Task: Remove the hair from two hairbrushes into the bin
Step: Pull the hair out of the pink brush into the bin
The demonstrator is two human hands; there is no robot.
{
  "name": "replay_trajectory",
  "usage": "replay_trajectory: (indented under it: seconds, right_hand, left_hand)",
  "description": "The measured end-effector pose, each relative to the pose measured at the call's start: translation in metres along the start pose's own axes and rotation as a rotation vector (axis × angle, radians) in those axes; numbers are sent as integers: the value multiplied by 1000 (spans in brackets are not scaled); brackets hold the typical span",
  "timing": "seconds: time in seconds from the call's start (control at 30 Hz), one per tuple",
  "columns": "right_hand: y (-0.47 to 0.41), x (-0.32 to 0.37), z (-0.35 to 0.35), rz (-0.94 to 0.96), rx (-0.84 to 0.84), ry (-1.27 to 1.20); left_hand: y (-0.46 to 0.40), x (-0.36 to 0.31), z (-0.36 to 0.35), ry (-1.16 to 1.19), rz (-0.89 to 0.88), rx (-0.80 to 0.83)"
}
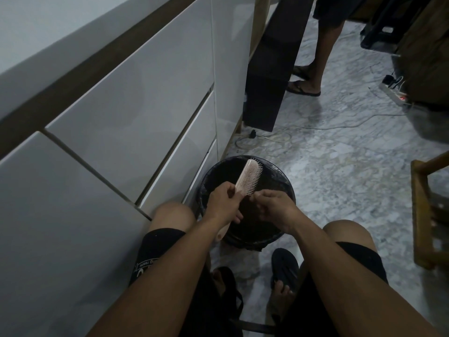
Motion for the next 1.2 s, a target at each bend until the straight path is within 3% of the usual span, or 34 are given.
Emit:
replay_trajectory:
  seconds: [0.17,0.33,0.5,0.6,0.73,0.9,0.97,1.2]
  right_hand:
    - [-2,0,10,-3,-159,-89]
    - [-3,1,23,-10,-369,-350]
    - [-4,-7,41,-9,-651,-526]
    - [-4,-9,47,3,-720,-571]
    - [-3,-3,35,16,-444,-286]
    - [-11,-13,24,60,-285,616]
    - [-12,-15,25,59,-268,817]
    - [-2,7,26,110,-386,626]
  left_hand:
    - [-3,2,5,79,44,-81]
    - [-8,8,14,120,69,-199]
    - [-7,6,19,115,34,-249]
    - [-7,7,19,174,47,-250]
    - [-7,6,17,178,39,-221]
    - [-7,9,15,212,90,-165]
    - [-7,9,15,221,106,-153]
    - [-4,-5,19,295,125,-127]
Point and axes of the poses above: each hand's wrist, its own y-axis away from the middle knuckle, its own z-axis out of the back of the hand, x = y × z, the point moved 4 cm from there along -y, towards the middle knuckle, and after that the axes turned 8 degrees about z, right-handed, at the moved point
